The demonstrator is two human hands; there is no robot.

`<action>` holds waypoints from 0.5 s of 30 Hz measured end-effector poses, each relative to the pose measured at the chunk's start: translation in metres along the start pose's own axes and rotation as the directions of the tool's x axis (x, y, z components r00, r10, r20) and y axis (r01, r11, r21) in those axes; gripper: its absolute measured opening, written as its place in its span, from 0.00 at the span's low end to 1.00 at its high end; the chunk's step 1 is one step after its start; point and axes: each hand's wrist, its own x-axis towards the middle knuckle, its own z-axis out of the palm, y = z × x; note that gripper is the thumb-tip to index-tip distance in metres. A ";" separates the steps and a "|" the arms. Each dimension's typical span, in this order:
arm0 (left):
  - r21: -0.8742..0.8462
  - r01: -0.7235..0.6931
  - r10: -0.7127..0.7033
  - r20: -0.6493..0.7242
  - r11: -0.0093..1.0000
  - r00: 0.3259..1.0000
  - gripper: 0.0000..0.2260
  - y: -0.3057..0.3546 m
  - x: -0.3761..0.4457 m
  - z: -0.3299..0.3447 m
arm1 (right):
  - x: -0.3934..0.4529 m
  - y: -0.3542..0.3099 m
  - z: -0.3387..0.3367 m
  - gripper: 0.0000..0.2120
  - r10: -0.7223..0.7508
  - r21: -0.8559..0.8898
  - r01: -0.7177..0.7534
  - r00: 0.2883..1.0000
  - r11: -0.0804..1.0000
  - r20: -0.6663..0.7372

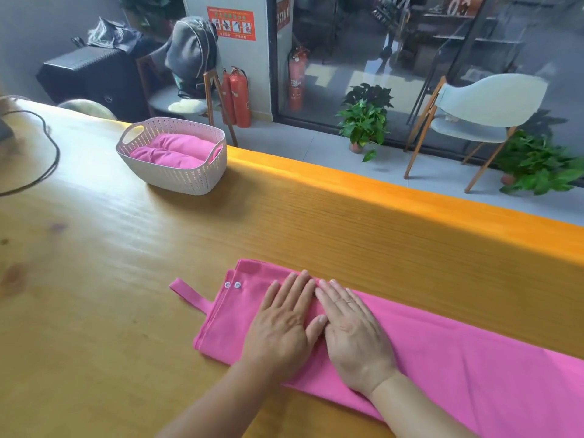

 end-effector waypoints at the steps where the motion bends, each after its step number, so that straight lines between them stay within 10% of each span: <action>1: 0.047 0.009 -0.010 0.007 0.999 1.000 0.31 -0.009 0.001 -0.004 | 0.000 0.000 0.001 0.26 0.004 -0.018 -0.004 1.000 1.000 0.012; 8: 0.161 0.241 -0.248 0.026 0.957 0.968 0.32 -0.045 0.013 -0.023 | 0.002 -0.007 -0.007 0.31 0.020 -0.035 -0.015 0.990 0.999 0.140; 15: 0.018 0.028 -0.029 0.012 0.999 1.000 0.30 -0.005 0.000 -0.006 | -0.008 -0.035 0.003 0.27 0.164 0.008 -0.164 0.986 0.986 0.017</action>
